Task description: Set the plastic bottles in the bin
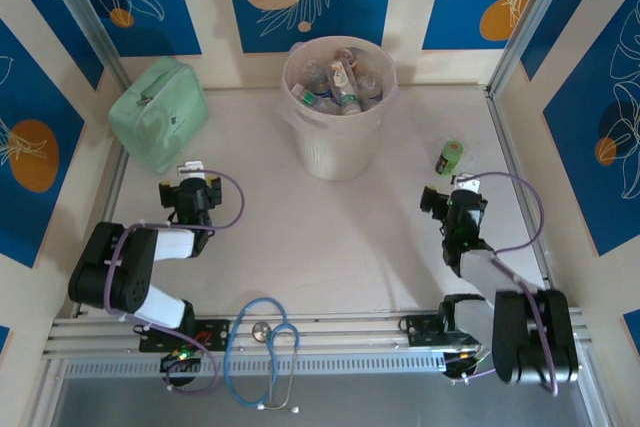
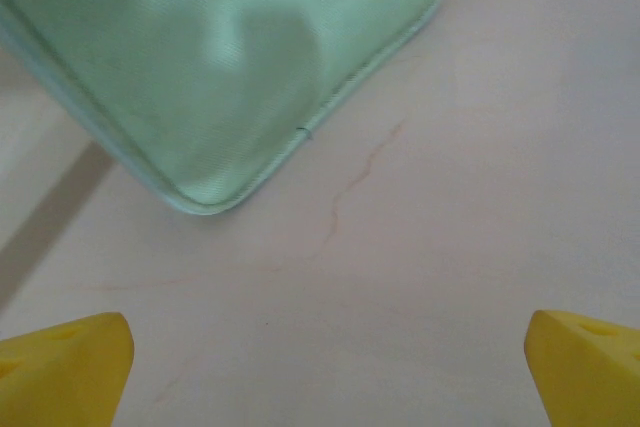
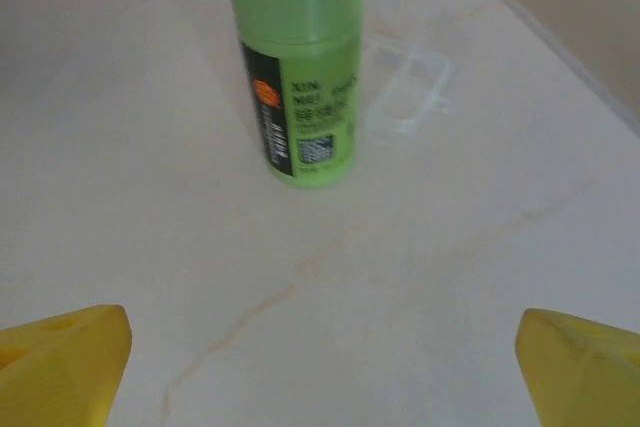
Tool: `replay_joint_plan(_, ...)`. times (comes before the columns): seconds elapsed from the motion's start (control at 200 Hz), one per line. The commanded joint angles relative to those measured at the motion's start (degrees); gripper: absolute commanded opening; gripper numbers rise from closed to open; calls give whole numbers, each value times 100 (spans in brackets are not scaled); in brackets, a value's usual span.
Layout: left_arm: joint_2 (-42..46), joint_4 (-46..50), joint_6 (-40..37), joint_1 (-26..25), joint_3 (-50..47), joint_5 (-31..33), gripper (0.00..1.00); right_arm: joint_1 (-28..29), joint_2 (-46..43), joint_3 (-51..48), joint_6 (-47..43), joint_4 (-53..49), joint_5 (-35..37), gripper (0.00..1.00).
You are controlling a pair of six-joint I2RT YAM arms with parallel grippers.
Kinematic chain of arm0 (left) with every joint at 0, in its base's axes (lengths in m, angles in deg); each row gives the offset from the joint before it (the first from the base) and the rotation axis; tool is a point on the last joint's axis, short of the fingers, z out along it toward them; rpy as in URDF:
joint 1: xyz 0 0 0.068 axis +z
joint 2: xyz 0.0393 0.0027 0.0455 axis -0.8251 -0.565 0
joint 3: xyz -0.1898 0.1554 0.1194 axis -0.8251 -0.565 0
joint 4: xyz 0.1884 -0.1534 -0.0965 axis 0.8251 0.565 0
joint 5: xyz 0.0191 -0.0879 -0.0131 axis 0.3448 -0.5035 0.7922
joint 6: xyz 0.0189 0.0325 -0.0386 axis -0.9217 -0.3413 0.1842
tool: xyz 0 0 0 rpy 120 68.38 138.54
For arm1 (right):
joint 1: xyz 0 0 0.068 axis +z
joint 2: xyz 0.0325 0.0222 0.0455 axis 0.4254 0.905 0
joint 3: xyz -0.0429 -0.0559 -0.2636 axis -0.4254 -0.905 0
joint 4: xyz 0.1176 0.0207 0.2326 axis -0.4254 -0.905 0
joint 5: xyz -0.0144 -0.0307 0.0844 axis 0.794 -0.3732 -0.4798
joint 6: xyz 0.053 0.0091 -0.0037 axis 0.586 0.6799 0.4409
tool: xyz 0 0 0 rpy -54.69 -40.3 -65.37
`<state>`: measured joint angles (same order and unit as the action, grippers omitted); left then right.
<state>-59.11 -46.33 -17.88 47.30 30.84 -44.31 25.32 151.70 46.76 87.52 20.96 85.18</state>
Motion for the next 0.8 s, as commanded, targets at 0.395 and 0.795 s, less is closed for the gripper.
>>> replay_joint_plan(0.395,-390,-1190,-80,259,-117,-1409,100,-15,2318,918,-168,2132,-1771,99)
replay_joint_plan(0.795,-391,-1110,-130,232,-82,-1516,100,39,2222,1015,-251,1781,-1709,99)
